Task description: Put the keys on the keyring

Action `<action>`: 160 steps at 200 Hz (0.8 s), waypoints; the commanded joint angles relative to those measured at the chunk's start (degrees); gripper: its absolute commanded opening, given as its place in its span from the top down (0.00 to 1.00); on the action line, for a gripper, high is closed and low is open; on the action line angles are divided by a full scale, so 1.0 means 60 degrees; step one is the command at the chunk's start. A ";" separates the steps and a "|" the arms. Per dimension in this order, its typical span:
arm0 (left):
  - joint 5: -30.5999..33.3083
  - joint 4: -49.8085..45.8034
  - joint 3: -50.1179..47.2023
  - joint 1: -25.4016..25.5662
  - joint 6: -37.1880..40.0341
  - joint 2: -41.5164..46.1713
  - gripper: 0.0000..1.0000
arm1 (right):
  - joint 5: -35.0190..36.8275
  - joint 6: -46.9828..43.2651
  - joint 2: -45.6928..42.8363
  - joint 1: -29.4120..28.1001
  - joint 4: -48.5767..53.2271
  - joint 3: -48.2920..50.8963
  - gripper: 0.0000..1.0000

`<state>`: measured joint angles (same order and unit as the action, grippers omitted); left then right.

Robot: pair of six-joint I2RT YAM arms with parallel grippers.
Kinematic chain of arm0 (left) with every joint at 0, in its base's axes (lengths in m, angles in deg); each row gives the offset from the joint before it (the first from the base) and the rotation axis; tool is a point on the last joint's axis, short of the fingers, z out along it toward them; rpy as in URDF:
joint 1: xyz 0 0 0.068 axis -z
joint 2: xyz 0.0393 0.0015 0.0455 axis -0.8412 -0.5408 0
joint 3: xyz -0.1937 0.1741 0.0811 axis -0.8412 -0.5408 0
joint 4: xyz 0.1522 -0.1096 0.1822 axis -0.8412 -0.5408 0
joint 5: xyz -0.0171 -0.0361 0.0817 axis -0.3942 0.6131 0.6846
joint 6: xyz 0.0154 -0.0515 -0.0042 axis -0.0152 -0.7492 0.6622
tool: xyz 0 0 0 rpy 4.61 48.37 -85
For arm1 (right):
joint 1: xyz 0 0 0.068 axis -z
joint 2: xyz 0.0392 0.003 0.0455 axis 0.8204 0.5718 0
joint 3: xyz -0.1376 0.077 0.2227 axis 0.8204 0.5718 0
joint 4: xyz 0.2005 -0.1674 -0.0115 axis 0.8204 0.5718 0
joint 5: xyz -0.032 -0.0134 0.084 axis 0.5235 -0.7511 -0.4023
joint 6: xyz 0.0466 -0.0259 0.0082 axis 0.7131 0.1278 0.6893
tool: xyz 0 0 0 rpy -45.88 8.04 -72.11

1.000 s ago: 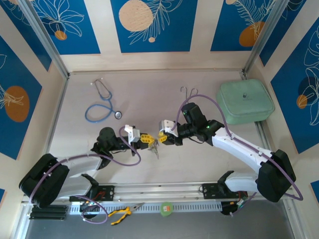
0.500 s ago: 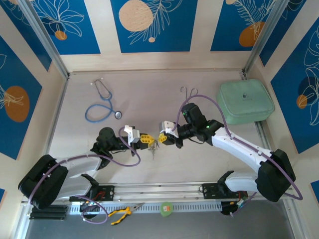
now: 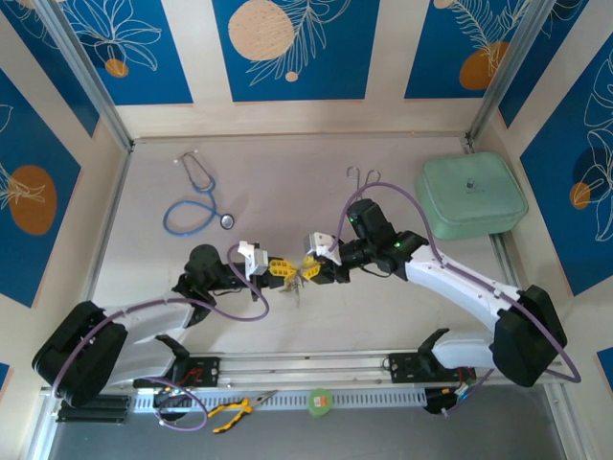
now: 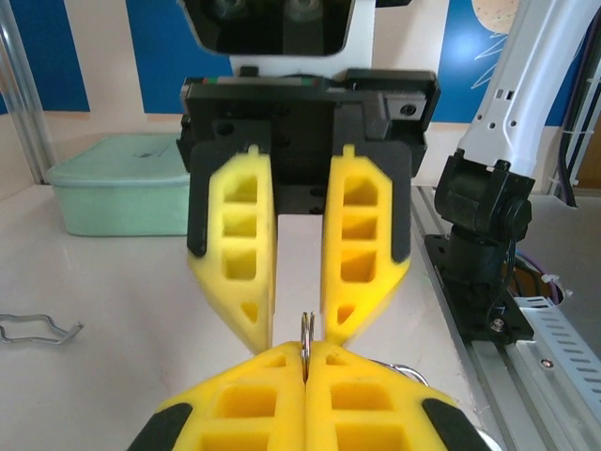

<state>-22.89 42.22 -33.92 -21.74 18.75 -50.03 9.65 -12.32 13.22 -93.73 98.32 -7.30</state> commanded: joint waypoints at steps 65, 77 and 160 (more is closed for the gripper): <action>-0.0247 0.0599 0.0261 0.0080 0.0066 -0.0011 1.00 | -0.0219 0.0596 0.0121 -0.0259 -0.0791 0.0032 0.75; -0.0243 0.0590 0.0262 0.0081 0.0059 -0.0003 1.00 | -0.0226 0.0642 0.0178 -0.0265 -0.0762 -0.0014 0.77; 0.0735 -0.0610 0.0146 0.0078 0.0379 0.0516 0.67 | 0.0485 0.0298 0.0251 -0.0416 0.0281 -0.0625 1.00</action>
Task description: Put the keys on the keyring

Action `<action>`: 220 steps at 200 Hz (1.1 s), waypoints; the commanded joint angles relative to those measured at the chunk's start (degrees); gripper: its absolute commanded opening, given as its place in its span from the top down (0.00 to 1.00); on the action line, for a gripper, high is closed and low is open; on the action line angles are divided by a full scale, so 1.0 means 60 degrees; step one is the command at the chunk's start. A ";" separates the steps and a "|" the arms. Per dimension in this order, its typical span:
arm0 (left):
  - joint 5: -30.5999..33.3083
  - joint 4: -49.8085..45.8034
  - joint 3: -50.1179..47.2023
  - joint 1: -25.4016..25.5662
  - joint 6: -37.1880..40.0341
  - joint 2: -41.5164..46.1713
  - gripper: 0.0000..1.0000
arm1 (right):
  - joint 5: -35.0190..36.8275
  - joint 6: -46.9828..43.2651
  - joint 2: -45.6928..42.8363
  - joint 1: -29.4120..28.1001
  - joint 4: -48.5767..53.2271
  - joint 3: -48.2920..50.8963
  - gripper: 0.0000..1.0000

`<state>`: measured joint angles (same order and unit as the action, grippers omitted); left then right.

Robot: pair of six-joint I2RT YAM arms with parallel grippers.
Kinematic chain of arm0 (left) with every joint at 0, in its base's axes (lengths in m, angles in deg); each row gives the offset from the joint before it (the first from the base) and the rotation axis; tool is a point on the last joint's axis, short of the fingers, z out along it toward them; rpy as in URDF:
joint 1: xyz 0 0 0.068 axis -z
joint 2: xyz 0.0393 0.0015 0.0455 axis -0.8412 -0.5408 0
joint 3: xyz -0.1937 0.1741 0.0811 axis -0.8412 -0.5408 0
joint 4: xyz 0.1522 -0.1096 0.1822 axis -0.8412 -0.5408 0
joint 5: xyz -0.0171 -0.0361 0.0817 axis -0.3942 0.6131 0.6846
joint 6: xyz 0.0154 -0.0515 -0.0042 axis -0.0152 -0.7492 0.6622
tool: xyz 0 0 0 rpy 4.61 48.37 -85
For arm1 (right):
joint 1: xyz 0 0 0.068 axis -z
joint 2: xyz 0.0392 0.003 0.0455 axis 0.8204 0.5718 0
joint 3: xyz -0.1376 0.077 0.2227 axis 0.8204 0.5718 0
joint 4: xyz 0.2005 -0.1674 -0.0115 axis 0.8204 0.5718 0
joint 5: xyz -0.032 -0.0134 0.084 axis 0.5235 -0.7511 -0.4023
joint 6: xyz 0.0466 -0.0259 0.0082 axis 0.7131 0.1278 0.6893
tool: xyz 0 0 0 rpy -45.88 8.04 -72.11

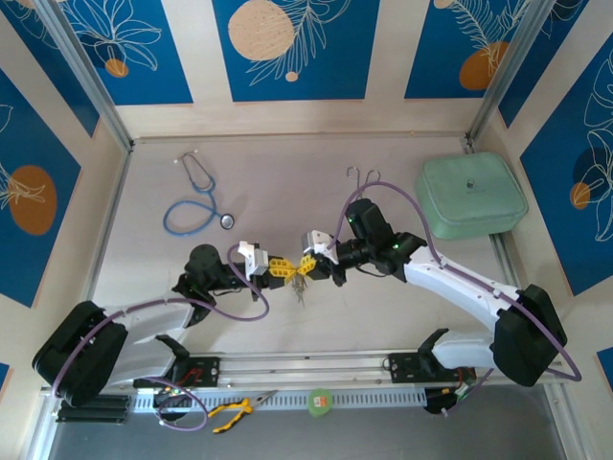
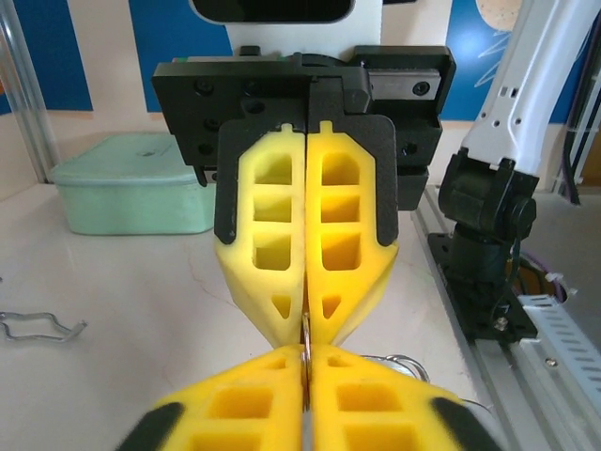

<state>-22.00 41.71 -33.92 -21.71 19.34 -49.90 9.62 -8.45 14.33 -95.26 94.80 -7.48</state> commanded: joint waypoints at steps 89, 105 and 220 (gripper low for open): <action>0.1741 -0.6227 0.1122 0.0122 0.2760 0.2229 0.73 | 0.3092 -0.2148 0.1347 -0.1226 0.4797 -0.3300 1.00; 0.1676 -0.6090 0.1126 0.0136 0.2748 0.2133 0.74 | 0.2940 -0.2062 0.1483 -0.1348 0.4770 -0.3543 1.00; 0.1293 -0.4597 0.0675 0.0137 0.2159 0.2168 1.00 | 0.0356 0.0341 0.0440 -0.0374 0.1484 -0.1943 0.69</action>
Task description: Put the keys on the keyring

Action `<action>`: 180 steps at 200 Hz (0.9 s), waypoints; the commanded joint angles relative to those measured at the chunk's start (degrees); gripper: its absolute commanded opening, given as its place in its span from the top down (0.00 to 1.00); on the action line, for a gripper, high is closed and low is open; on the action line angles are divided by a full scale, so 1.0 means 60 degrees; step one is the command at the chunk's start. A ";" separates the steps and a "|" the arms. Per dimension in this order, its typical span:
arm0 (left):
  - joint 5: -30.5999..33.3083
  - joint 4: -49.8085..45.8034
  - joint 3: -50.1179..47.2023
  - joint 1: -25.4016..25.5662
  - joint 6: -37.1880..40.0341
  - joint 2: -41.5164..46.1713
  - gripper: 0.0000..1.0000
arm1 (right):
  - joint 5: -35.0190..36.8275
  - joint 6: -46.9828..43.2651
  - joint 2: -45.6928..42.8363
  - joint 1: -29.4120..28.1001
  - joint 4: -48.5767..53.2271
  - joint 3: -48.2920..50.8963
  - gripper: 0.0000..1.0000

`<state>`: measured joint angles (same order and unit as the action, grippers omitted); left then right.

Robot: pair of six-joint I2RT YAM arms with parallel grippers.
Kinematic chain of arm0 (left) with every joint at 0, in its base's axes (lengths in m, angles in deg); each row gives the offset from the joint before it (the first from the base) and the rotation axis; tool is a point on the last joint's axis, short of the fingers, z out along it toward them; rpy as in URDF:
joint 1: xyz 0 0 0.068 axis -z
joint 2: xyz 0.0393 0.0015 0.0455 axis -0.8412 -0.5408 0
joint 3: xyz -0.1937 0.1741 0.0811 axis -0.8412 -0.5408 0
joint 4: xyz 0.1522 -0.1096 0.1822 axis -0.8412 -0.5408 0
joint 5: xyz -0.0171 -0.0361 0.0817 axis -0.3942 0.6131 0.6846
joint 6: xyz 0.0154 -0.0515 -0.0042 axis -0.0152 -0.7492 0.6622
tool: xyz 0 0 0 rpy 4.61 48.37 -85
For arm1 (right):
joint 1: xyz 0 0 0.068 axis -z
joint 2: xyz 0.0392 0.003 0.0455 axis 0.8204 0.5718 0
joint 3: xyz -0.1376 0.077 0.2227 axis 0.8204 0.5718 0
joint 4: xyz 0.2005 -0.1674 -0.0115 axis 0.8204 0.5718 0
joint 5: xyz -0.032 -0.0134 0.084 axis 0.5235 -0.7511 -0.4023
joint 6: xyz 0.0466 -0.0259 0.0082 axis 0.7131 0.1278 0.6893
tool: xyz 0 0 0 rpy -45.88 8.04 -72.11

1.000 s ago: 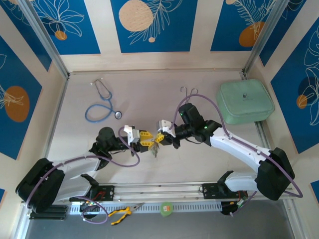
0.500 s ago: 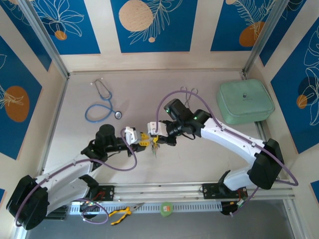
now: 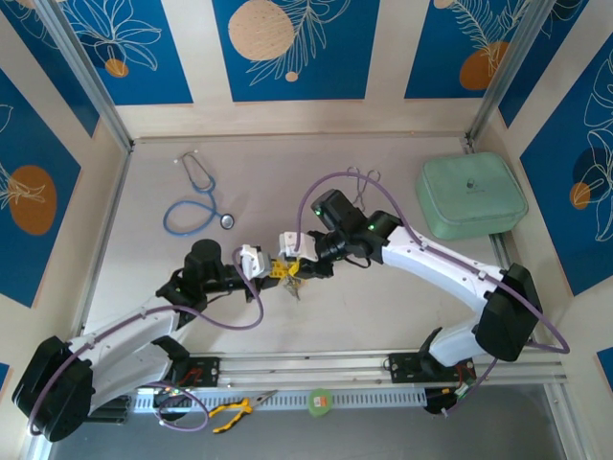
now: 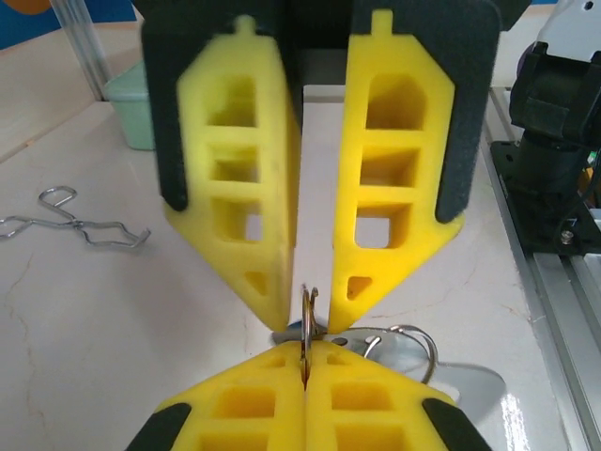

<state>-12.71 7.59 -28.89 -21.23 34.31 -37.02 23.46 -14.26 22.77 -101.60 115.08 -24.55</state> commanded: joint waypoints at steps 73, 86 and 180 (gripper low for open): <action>-0.1037 0.3486 -0.0649 0.0059 -0.1583 -0.0619 1.00 | -0.2696 0.1602 -0.1349 0.0936 -0.2840 0.2040 0.68; -0.1086 0.3483 -0.0641 0.0053 -0.1595 -0.0618 1.00 | -0.2619 0.1525 -0.1243 0.0893 -0.2804 0.2039 0.69; -0.1209 0.3503 -0.0649 0.0053 -0.1626 -0.0626 1.00 | -0.1958 0.0989 -0.0788 0.0558 -0.2364 0.1665 1.00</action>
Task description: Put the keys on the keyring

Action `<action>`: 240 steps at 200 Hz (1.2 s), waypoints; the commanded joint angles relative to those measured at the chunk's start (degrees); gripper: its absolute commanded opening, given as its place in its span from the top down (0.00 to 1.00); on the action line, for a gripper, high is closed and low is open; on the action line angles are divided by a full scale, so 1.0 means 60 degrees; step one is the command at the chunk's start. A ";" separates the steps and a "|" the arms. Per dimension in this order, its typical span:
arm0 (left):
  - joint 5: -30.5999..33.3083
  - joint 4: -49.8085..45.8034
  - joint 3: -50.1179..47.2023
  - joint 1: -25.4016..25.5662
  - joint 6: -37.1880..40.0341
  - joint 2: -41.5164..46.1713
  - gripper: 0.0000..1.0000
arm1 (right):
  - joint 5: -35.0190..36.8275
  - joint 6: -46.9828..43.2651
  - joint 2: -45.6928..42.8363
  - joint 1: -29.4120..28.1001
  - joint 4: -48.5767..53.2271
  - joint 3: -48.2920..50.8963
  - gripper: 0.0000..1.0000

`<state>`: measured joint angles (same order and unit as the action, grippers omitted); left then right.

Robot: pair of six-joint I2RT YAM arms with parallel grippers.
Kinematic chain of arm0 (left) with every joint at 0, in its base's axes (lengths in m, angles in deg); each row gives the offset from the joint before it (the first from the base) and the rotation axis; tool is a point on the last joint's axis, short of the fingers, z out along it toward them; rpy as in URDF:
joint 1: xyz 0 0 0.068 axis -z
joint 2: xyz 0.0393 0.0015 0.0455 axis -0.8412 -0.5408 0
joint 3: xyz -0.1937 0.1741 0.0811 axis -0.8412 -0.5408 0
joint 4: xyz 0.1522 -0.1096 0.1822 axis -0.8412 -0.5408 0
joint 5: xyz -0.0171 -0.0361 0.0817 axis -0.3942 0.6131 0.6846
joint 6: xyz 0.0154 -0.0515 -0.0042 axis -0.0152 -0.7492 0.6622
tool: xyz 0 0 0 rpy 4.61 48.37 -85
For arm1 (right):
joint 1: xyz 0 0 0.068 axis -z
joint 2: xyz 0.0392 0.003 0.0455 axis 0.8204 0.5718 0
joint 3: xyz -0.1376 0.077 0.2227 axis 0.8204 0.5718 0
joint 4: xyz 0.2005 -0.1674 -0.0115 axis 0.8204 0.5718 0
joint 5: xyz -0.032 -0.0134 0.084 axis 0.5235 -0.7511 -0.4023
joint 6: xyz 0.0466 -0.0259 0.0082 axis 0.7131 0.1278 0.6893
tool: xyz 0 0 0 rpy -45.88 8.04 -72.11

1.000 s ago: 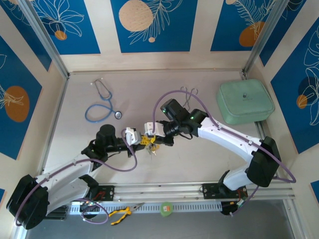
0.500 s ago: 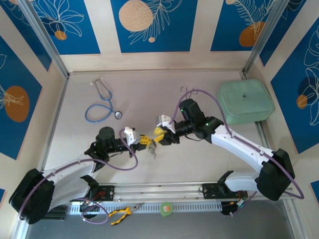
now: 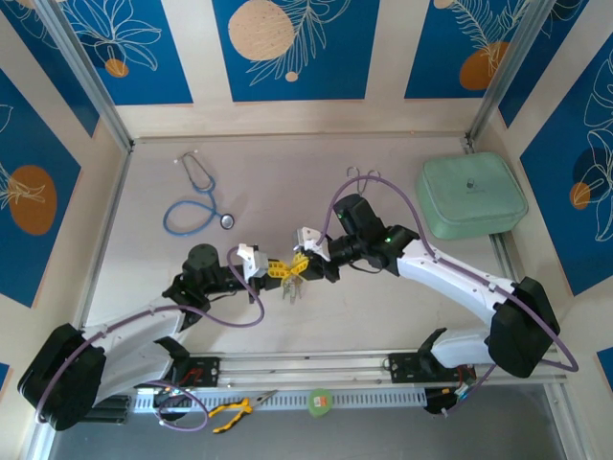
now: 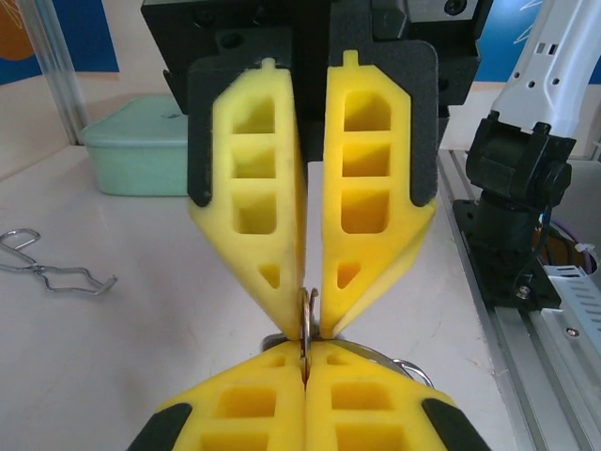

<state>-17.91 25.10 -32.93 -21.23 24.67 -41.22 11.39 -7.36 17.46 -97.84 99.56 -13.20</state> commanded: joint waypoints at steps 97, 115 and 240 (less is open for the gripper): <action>0.0759 -0.2937 0.0822 0.0058 0.1523 0.0978 0.78 | 0.2127 -0.2200 0.0713 -0.0873 0.3452 -0.2179 1.00; 0.0744 -0.2860 0.0842 0.0047 0.1505 0.0925 0.82 | 0.2118 -0.2196 0.0901 -0.1065 0.3510 -0.2444 1.00; 0.0435 -0.1491 0.0289 0.0058 0.1078 0.0920 1.00 | 0.0432 -0.1145 -0.0046 -0.0023 0.2101 -0.1188 0.70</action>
<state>-14.65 10.50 -29.74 -21.23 32.25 -35.84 19.59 -14.94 20.54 -100.49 115.21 -23.04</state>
